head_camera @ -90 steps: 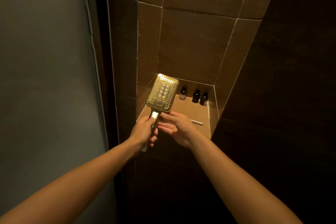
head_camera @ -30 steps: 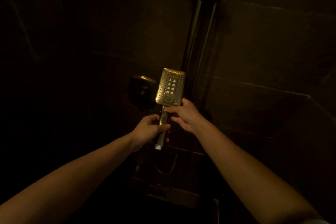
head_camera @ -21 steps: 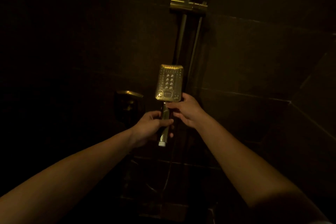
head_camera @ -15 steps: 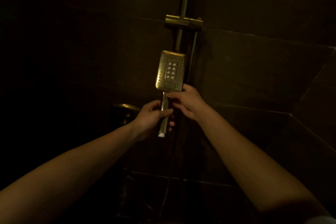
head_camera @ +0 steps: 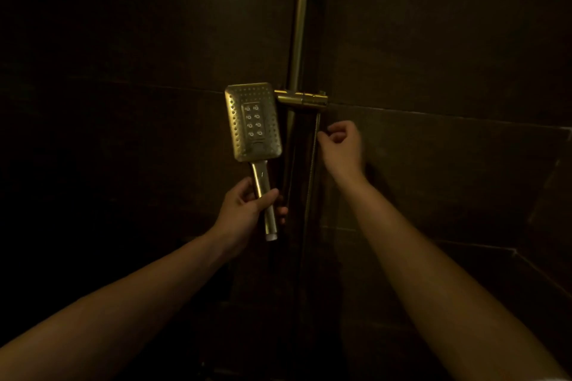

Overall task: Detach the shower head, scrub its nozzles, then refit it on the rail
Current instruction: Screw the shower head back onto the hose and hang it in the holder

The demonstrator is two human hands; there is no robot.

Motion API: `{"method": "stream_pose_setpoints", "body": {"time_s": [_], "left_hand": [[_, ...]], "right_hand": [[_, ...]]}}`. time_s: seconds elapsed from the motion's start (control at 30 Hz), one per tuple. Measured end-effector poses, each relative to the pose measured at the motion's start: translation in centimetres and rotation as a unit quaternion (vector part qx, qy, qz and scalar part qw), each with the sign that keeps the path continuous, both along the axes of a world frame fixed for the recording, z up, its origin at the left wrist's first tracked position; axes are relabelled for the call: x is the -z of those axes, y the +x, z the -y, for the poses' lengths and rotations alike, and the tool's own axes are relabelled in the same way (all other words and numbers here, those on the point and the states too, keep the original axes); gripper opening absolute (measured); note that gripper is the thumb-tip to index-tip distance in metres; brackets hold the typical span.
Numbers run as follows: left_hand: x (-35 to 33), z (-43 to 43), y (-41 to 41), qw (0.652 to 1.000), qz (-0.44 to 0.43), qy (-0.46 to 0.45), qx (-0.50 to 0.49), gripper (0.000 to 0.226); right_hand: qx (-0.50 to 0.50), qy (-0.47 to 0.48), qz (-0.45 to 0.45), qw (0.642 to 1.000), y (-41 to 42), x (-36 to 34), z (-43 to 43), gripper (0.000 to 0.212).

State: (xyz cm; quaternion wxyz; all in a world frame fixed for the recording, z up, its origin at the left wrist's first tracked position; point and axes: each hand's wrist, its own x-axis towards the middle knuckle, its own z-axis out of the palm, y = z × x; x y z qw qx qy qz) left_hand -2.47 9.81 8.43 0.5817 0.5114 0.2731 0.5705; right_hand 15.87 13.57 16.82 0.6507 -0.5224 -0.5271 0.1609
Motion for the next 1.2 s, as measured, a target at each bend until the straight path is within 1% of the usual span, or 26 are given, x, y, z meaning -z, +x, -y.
{"method": "stream_pose_setpoints", "body": {"time_s": [0.07,0.17,0.27,0.37,0.5,0.8,0.93,1.13,1.2], "left_hand": [[-0.1,-0.2,0.1,1.000,0.008,0.008,-0.018,0.018],[-0.3,-0.3,0.0,0.999,0.007,0.010,-0.032,0.016],[-0.2,-0.4,-0.4,0.999,0.010,0.009,-0.035,0.015],[0.2,-0.3,-0.8,0.999,-0.005,0.009,-0.041,0.017],[0.4,-0.1,-1.0,0.999,-0.008,0.011,-0.047,0.016],[0.6,0.5,-1.8,0.998,-0.022,0.015,-0.056,0.021],[0.8,0.6,-2.1,0.998,-0.021,0.011,-0.064,0.021],[1.1,1.6,-3.2,0.997,-0.034,0.011,-0.071,0.022],[1.4,1.6,-3.7,0.996,-0.039,0.008,-0.078,0.021]], "right_hand": [[-0.014,-0.003,0.008,1.000,0.2,-0.5,-0.8,0.020],[-0.050,-0.024,0.036,0.998,-0.4,-0.7,-1.9,0.020],[-0.083,-0.036,-0.021,0.996,-1.0,-0.2,-2.3,0.015],[-0.100,-0.021,-0.059,0.993,-1.0,-0.2,-2.1,0.016],[-0.109,-0.006,-0.078,0.991,-0.9,-0.3,-1.8,0.017],[-0.128,0.005,-0.110,0.986,-0.1,-1.9,-1.5,0.022],[-0.154,-0.011,-0.149,0.977,0.1,-2.0,-1.1,0.020],[-0.123,-0.024,-0.179,0.976,0.0,-2.4,-1.2,0.017],[-0.128,-0.041,-0.205,0.969,0.2,-2.9,-1.1,0.018]]}}
